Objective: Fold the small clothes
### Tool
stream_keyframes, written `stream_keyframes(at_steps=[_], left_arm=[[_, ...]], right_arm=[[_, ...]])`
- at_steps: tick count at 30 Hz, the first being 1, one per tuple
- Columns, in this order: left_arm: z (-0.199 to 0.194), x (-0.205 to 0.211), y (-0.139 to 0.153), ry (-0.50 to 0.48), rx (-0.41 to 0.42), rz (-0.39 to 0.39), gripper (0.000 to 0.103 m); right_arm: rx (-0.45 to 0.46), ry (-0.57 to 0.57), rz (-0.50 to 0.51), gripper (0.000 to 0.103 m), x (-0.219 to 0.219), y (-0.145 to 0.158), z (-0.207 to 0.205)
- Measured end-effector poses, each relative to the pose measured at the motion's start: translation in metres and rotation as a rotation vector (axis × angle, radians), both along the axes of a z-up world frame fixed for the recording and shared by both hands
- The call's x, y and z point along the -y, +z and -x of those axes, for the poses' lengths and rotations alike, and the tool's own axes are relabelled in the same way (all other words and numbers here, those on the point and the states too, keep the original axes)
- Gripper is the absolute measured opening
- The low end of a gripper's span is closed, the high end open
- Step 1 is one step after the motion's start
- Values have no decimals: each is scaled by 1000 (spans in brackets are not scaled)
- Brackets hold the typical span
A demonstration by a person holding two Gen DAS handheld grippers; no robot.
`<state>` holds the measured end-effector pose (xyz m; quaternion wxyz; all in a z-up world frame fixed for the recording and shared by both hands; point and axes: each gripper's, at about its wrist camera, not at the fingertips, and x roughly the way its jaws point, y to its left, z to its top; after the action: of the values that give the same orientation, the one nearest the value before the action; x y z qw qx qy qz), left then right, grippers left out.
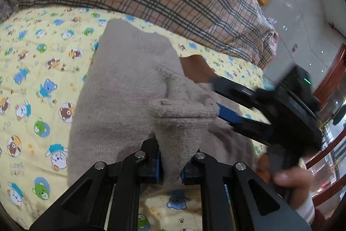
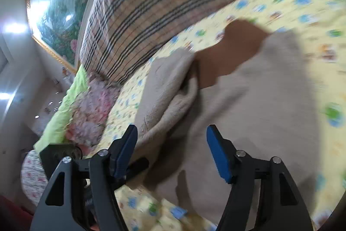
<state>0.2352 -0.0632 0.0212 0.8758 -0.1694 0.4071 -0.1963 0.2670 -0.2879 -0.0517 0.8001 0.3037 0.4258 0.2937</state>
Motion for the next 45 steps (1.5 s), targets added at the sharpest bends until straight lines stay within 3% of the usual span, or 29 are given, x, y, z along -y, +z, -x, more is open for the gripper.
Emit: stream_keyframes(at_steps=[4, 7, 8, 9, 11, 12, 17, 21, 26, 30, 37, 39, 41, 45], left_arm=[[1, 0, 3, -7, 0, -9, 11], [6, 4, 6, -17, 17, -48, 11], [8, 6, 7, -19, 28, -69, 11], [10, 10, 10, -22, 40, -88, 11], [11, 16, 16, -30, 53, -104, 11], [12, 20, 20, -36, 59, -101, 11], [14, 61, 39, -105, 112, -84, 12], [18, 109, 37, -176, 143, -120, 12], [17, 150, 2, -258, 80, -182, 12], [20, 157, -14, -260, 63, -209, 13], [18, 152, -9, -283, 42, -200, 22], [21, 147, -5, -294, 35, -195, 33], [27, 137, -2, -295, 25, -187, 38], [45, 109, 5, -283, 22, -170, 41]], right_arm=[[-102, 77, 0, 71, -35, -19, -41], [-101, 77, 19, 70, -49, -21, -55], [-89, 76, 26, 59, -51, -19, -58], [-83, 79, 36, 40, -52, -17, -61], [-75, 85, 63, 25, -52, -10, -65], [-58, 93, 63, 19, -48, -3, -66], [69, 76, 67, 14, -4, 42, -58], [117, 23, 191, 14, 38, 55, -46], [22, -49, 284, 14, 80, 14, -39], [-37, -76, 279, 14, 97, -15, -36], [-5, -70, 371, 15, 83, -11, -38], [-23, -90, 366, 28, 87, -11, -35], [-30, -132, 362, 34, 95, -6, -27], [2, -195, 352, 43, 108, 11, 7]])
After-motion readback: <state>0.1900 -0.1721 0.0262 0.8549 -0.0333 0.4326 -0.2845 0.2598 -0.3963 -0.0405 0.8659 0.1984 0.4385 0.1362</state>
